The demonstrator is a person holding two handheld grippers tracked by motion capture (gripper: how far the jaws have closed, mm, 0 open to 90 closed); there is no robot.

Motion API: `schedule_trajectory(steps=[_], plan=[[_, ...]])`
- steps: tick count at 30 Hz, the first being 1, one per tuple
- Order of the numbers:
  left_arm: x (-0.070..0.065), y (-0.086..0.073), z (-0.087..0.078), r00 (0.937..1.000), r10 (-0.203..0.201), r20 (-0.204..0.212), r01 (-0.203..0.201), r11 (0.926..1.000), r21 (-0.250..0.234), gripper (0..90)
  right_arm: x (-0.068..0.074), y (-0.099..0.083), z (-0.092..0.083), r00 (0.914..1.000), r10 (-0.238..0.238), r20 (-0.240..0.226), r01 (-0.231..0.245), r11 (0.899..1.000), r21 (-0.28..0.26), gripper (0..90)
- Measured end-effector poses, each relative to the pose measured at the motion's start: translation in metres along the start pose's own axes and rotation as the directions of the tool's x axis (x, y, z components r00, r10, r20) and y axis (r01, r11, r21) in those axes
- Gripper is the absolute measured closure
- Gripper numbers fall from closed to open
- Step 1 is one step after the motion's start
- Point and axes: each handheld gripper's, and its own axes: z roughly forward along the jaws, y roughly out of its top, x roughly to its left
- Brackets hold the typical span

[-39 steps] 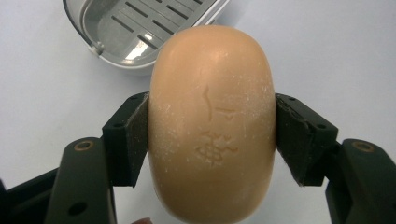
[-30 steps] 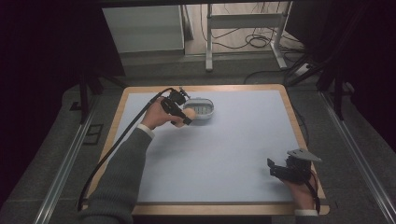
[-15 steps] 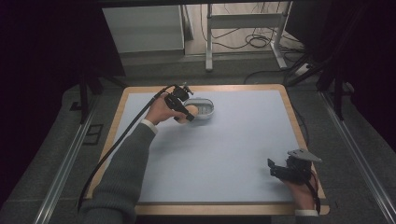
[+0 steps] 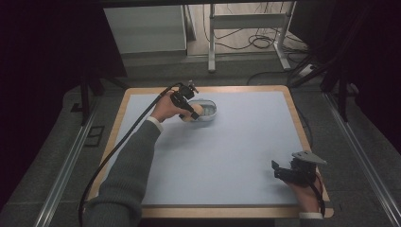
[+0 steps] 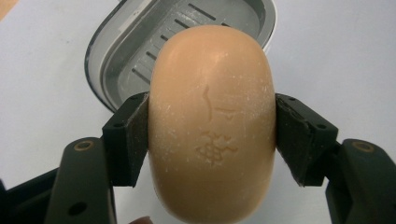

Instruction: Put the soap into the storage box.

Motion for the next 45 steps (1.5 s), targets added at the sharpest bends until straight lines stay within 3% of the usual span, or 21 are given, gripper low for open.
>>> schedule_trajectory(steps=[25,29,32,38,45], plan=[[0.008,0.033,0.019,0.9992,0.034,0.022,-0.034,0.9993,0.015,32.6,-0.006,-0.001,-0.002,0.9999,0.016,0.004,-0.016,1.0,-0.001,6.6],[0.008,0.033,0.024,0.9996,0.026,0.008,-0.026,0.9996,0.005,32.1,-0.007,-0.002,-0.001,0.9999,0.016,0.006,-0.016,1.0,0.002,6.6],[0.007,0.033,0.018,0.9989,0.016,0.044,-0.013,0.9988,-0.048,30.1,-0.008,-0.003,-0.002,0.9998,0.016,0.006,-0.016,1.0,0.002,6.6],[-0.002,0.031,0.006,0.9991,0.035,0.023,-0.034,0.9974,-0.064,27.8,-0.007,-0.003,-0.001,0.9999,0.011,0.005,-0.011,1.0,0.005,6.6],[-0.017,0.007,-0.005,0.9994,0.032,0.013,-0.03,0.9927,-0.117,26.4,-0.006,-0.003,-0.001,0.9999,0.014,0.004,-0.014,1.0,0.003,6.6]])
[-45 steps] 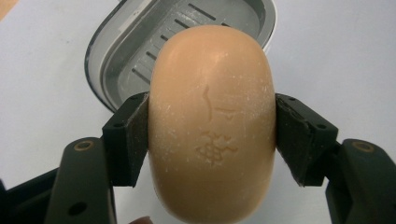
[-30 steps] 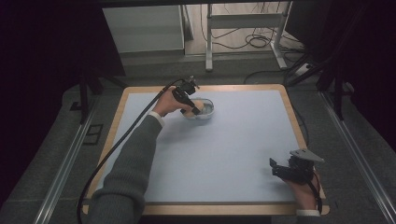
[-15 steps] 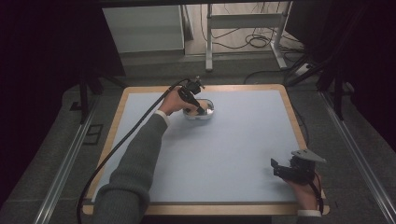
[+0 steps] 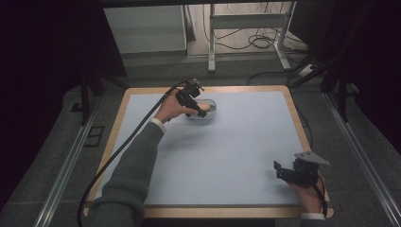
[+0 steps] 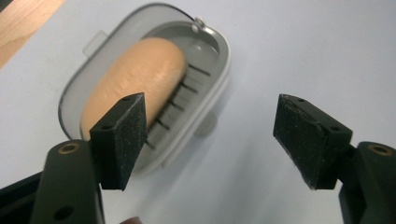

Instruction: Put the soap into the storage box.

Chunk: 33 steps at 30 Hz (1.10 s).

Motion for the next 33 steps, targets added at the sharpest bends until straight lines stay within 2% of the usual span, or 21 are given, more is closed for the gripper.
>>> schedule_trajectory(steps=[6,9,11,16,25,28,33], plan=[[-0.012,-0.025,-0.018,0.9999,-0.002,-0.014,0.002,0.9989,-0.048,26.1,0.001,0.001,-0.001,1.0,-0.004,-0.001,0.004,1.0,-0.005,6.6],[-0.019,-0.036,-0.026,0.9991,-0.009,-0.04,0.006,0.9974,-0.072,24.7,0.002,0.002,0.0,1.0,-0.01,-0.001,0.01,1.0,-0.005,6.6],[-0.022,-0.043,-0.03,0.999,-0.023,-0.039,0.019,0.9955,-0.093,24.0,0.003,0.002,0.001,1.0,-0.009,-0.002,0.009,1.0,-0.002,6.6],[-0.028,-0.061,-0.036,0.9983,-0.031,-0.049,0.026,0.9949,-0.098,22.4,0.004,0.002,0.003,0.9999,-0.013,-0.004,0.013,1.0,0.002,6.5],[-0.05,-0.09,-0.05,0.9987,-0.039,-0.034,0.033,0.9879,-0.151,22.1,0.005,0.002,0.001,0.9999,-0.011,-0.001,0.011,1.0,0.0,6.6],[-0.056,-0.102,-0.053,0.9978,-0.059,-0.031,0.052,0.9836,-0.173,22.2,0.006,0.002,0.001,0.9999,-0.014,-0.002,0.014,1.0,-0.001,6.6],[-0.064,-0.125,-0.053,0.9966,-0.074,-0.036,0.066,0.9819,-0.177,21.9,0.005,0.003,0.0,0.9999,-0.013,-0.003,0.013,1.0,-0.003,6.6]])
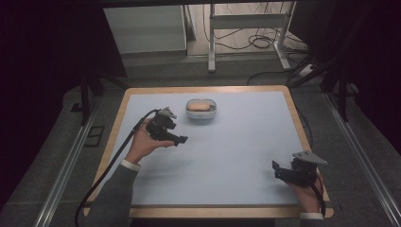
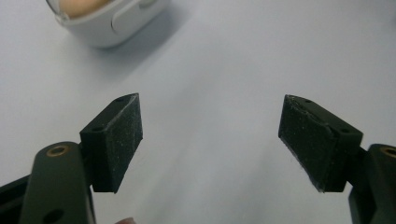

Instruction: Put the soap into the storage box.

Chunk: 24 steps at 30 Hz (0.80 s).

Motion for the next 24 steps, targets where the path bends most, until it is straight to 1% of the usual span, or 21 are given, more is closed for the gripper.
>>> schedule_trajectory(steps=[3,4,7,9,16,20,24], plan=[[-0.003,-0.013,-0.003,0.9999,-0.014,0.004,0.014,0.9998,-0.012,21.8,0.0,0.0,0.0,1.0,-0.001,-0.001,0.001,1.0,0.001,6.6],[-0.004,-0.019,-0.004,0.9999,-0.013,-0.001,0.013,0.9998,-0.013,21.8,0.0,0.0,0.0,1.0,-0.004,-0.002,0.004,1.0,0.001,6.6],[-0.007,-0.032,-0.006,0.9995,-0.031,0.004,0.031,0.9992,-0.026,21.8,0.0,0.0,0.0,1.0,-0.002,-0.001,0.002,1.0,0.001,6.6],[-0.011,-0.044,-0.006,0.9992,-0.039,0.008,0.039,0.9989,-0.026,21.5,0.0,0.0,0.001,1.0,-0.003,-0.001,0.003,1.0,0.003,6.6],[-0.015,-0.077,-0.004,0.9965,-0.084,-0.004,0.083,0.996,-0.031,21.4,0.0,0.0,0.001,1.0,-0.007,-0.002,0.007,1.0,0.002,6.6],[-0.015,-0.09,-0.002,0.9933,-0.114,-0.02,0.113,0.993,-0.034,21.4,0.001,0.0,0.002,0.9999,-0.014,0.001,0.014,1.0,0.007,6.6],[-0.014,-0.092,0.001,0.9928,-0.117,-0.025,0.116,0.9928,-0.03,21.3,0.0,-0.001,0.003,0.9999,-0.015,-0.002,0.015,1.0,0.009,6.6]])
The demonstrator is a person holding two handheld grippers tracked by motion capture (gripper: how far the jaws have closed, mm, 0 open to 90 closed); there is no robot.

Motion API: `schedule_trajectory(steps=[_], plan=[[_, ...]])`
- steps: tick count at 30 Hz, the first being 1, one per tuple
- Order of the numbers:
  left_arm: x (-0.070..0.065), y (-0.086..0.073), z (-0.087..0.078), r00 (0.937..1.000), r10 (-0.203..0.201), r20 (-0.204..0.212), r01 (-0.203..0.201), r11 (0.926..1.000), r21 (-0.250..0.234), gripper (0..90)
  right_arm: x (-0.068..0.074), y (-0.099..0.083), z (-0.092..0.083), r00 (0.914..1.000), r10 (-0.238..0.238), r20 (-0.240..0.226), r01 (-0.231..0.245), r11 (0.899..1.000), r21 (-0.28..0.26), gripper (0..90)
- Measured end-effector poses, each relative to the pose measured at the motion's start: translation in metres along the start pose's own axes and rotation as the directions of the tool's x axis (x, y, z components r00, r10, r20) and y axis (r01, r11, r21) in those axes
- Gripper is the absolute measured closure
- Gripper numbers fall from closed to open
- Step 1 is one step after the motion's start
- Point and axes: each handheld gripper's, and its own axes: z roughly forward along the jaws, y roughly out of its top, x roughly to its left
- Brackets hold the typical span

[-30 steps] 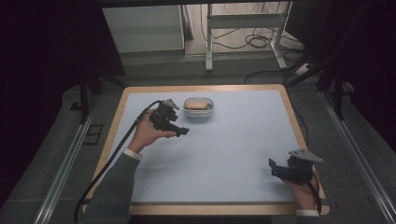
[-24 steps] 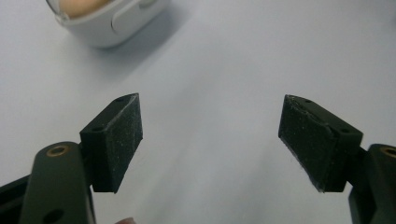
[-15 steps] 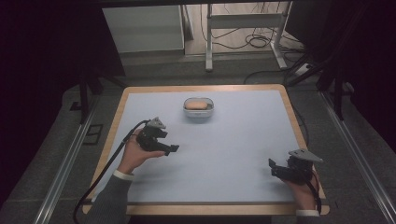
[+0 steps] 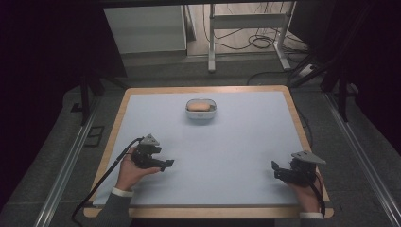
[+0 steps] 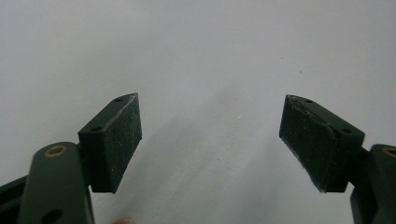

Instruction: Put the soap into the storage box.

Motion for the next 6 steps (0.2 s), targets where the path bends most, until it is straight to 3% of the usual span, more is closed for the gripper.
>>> schedule_trajectory(steps=[6], plan=[[0.0006,0.0003,0.0016,0.9999,-0.001,0.015,0.001,1.0,-0.002,20.7,0.0029,0.0013,0.0001,0.9997,-0.021,-0.014,0.02,1.0,-0.013,6.6]])
